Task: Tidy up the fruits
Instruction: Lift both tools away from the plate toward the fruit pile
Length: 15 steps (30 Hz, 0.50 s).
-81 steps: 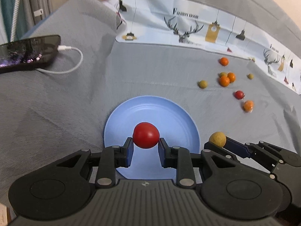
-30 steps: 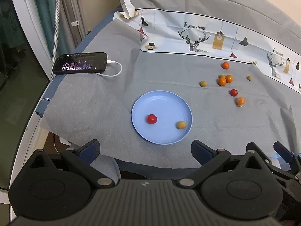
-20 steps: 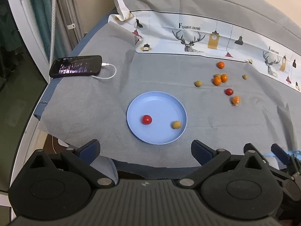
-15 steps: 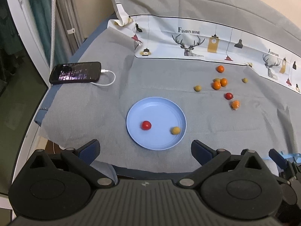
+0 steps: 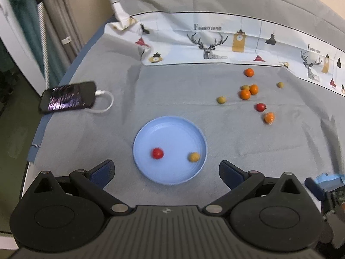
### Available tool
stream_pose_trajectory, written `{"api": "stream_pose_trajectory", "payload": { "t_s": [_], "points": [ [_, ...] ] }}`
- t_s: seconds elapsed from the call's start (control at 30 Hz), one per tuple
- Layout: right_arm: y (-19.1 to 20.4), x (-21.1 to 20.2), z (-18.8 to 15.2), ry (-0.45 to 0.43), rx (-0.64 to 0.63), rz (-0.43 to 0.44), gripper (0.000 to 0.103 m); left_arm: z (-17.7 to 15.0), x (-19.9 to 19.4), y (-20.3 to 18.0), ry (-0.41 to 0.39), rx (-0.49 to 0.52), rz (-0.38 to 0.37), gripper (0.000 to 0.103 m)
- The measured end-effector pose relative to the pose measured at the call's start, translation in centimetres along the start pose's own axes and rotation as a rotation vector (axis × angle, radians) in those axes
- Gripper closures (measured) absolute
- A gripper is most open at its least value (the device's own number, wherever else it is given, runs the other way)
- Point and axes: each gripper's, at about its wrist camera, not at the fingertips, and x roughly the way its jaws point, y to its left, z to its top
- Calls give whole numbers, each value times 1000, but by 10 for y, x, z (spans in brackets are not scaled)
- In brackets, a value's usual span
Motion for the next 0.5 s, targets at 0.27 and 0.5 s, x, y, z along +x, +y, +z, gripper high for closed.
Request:
{"api": "stream_pose_trajectory", "payload": {
  "t_s": [0.27, 0.5],
  "points": [
    [-27, 12, 16, 19, 68, -44, 5, 68, -61, -24, -108, -80, -69, 0],
    [-49, 24, 23, 30, 96, -100, 5, 110, -98, -52, -224, -76, -104, 0]
  ]
}}
